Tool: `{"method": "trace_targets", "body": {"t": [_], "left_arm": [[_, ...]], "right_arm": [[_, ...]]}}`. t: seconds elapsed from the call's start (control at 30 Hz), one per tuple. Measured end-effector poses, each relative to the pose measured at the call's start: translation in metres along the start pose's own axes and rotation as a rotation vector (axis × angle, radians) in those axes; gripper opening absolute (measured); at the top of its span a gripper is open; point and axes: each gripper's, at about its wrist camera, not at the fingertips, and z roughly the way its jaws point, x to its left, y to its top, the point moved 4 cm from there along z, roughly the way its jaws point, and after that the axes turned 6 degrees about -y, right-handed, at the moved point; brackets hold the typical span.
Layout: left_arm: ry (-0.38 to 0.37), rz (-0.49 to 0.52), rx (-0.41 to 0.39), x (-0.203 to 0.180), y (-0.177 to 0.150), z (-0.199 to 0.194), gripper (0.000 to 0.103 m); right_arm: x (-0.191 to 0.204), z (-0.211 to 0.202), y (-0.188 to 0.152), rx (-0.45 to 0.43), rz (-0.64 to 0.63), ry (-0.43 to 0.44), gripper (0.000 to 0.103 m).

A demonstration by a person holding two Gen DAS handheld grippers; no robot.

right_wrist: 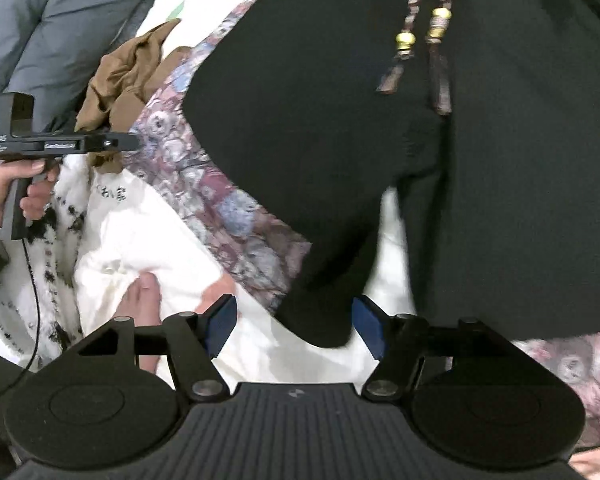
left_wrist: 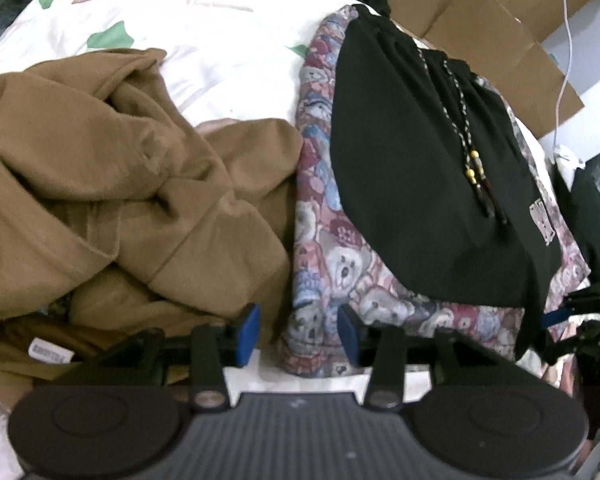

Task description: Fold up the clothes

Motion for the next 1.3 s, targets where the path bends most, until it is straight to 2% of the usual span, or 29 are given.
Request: {"method": "trace_targets", "body": {"t": [0.2, 0.3, 0.33, 0.37, 0.47, 0.57, 0.8, 0.9, 1.0, 1.2, 1.27, 1.3], "left_arm": [[-0.061, 0.014, 0.011, 0.006, -0.013, -0.008, 0.045], [-0.045, 0.031, 0.026, 0.007, -0.018, -0.006, 0.046], [-0.042, 0.042, 0.029, 0.006, -0.019, -0.005, 0.046], [-0.044, 0.048, 0.028, 0.005, -0.019, -0.005, 0.046], [-0.06, 0.043, 0.009, 0.004, -0.018, -0.007, 0.051], [-0.073, 0.038, 0.001, 0.003, -0.017, -0.007, 0.054], [-0.118, 0.02, 0.002, -0.002, -0.017, -0.007, 0.055], [-0.141, 0.003, 0.013, -0.005, -0.02, -0.003, 0.055], [-0.151, 0.045, 0.046, -0.013, -0.026, -0.001, 0.055], [-0.18, 0.047, -0.048, -0.016, -0.018, -0.017, 0.055], [-0.156, 0.057, -0.054, -0.015, -0.013, -0.015, 0.062], [-0.141, 0.06, -0.049, -0.015, -0.012, -0.012, 0.062]], "right_arm": [[0.012, 0.014, 0.003, 0.017, 0.006, -0.001, 0.056], [0.01, 0.019, 0.005, 0.03, 0.004, -0.013, 0.036], [0.009, 0.02, 0.005, 0.038, -0.018, -0.024, 0.016], [0.009, 0.021, 0.006, 0.043, -0.044, -0.036, 0.005], [0.005, 0.006, 0.012, 0.016, -0.058, -0.025, 0.004], [-0.003, -0.009, 0.017, -0.016, -0.061, -0.049, 0.003], [-0.041, -0.019, 0.014, -0.028, 0.0, -0.153, 0.003], [-0.05, -0.021, 0.016, -0.034, 0.0, -0.177, 0.003], [-0.057, -0.023, 0.019, -0.043, 0.003, -0.195, 0.003], [-0.06, -0.024, 0.022, -0.057, -0.021, -0.221, 0.003], [-0.06, -0.024, 0.025, -0.061, -0.021, -0.225, 0.003], [-0.06, -0.024, 0.026, -0.062, -0.02, -0.226, 0.003]]}}
